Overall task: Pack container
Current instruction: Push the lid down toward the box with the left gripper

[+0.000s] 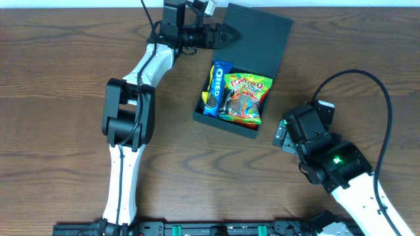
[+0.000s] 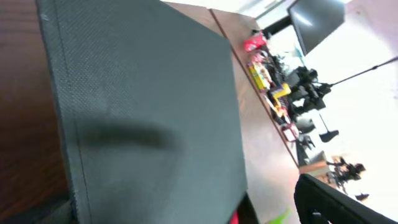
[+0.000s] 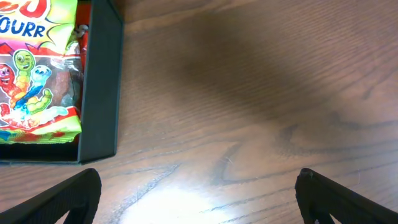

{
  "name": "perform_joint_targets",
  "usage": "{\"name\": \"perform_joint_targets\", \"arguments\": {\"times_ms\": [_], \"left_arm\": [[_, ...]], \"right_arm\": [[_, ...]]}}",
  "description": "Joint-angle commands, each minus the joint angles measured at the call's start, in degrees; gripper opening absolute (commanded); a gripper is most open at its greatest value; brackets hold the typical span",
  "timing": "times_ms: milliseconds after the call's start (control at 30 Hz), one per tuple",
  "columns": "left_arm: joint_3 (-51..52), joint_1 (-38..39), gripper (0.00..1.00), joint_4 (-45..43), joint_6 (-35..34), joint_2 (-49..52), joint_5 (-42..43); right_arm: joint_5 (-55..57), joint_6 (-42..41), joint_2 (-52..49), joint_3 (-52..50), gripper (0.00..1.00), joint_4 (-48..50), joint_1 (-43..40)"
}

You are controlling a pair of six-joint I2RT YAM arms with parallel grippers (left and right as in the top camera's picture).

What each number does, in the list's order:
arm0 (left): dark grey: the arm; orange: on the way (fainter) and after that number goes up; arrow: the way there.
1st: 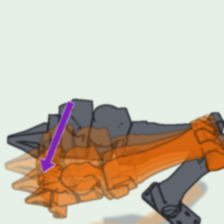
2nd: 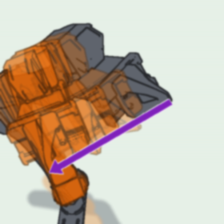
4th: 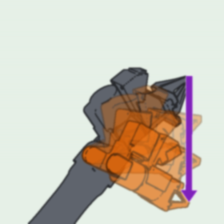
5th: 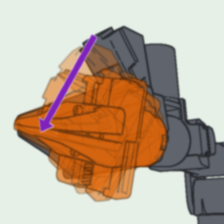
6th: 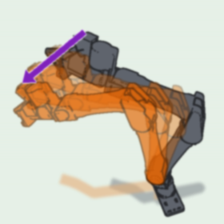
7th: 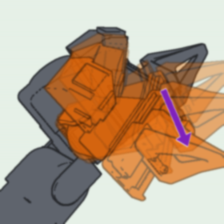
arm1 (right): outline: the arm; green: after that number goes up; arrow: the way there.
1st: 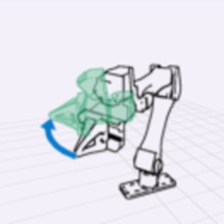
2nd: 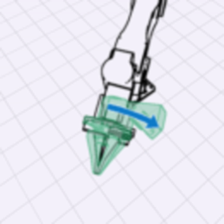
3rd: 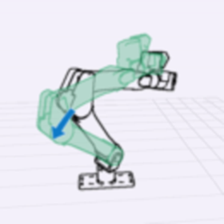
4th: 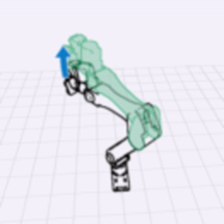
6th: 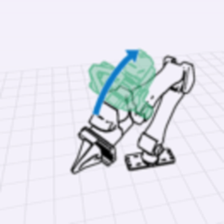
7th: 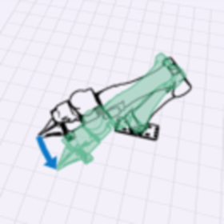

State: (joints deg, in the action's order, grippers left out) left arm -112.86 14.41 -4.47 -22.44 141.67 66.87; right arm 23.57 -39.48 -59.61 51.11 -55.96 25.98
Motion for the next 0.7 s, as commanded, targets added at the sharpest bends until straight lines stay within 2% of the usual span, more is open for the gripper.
{"name": "perform_joint_targets", "arguments": {"times_ms": [0,333,500,567,667], "left_arm": [[-2.7,-0.4,0.96,-0.8,1.5,-0.3,6.7],[-3.3,-0.3,0.96,-0.2,4.7,-6.1,14.3],[-3.3,-0.1,0.96,0.7,5.3,-8.0,14.4],[-3.3,-0.1,0.96,4.8,7.4,-8.6,12.6],[-3.3,0.0,0.96,17.0,17.4,-10.3,8.5]], "right_arm": [[1.5,-0.8,0.3,-0.3,0.99,0.0,-0.5],[1.5,-0.8,0.3,-0.3,0.99,0.1,-0.5],[1.5,-0.8,0.3,-0.3,0.99,0.0,-0.5],[1.5,-0.8,0.3,-0.3,0.99,0.0,-0.5],[1.5,-0.8,0.3,-0.3,0.99,0.0,-0.5]]}}
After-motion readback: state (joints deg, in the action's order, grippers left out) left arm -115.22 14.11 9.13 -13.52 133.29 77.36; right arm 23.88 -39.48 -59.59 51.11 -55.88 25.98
